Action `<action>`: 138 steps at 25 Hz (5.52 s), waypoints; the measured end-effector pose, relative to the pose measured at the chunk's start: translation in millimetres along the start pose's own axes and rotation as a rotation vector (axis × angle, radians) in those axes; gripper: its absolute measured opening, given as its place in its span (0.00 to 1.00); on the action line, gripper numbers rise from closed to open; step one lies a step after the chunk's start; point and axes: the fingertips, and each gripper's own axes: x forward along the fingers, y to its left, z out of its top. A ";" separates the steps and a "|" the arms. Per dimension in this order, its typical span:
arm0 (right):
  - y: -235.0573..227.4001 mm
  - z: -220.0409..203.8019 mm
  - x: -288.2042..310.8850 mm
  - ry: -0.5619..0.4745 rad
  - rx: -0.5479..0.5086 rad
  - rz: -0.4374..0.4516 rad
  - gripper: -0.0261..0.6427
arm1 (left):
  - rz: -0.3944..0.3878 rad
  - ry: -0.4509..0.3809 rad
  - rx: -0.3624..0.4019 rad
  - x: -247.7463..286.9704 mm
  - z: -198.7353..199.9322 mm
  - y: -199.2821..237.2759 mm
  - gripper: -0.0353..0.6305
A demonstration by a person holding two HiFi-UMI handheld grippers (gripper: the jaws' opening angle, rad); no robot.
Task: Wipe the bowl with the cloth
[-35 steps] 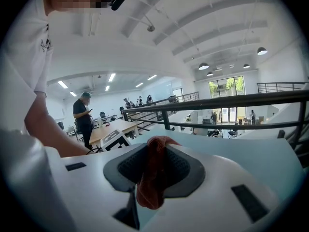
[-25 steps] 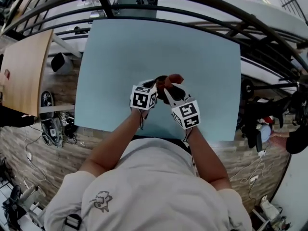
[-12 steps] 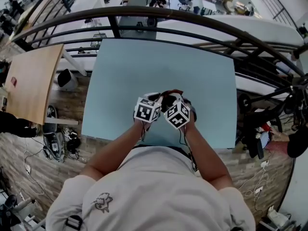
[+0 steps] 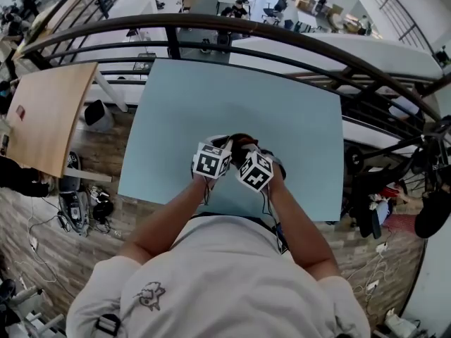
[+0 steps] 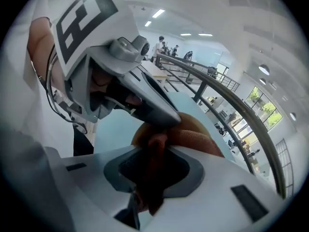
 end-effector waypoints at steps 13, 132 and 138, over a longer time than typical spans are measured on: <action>-52.3 2.9 -21.2 0.070 -0.143 -0.335 0.19 | -0.053 0.012 0.012 1.3 5.0 -22.3 0.09; -99.4 -18.7 -109.4 -0.016 -0.180 -0.427 0.18 | -0.085 -0.038 -0.150 17.7 25.4 3.8 0.09; -132.5 -21.0 -174.3 -0.239 -0.092 -0.522 0.18 | -0.296 -0.099 -0.523 25.9 30.4 -6.9 0.09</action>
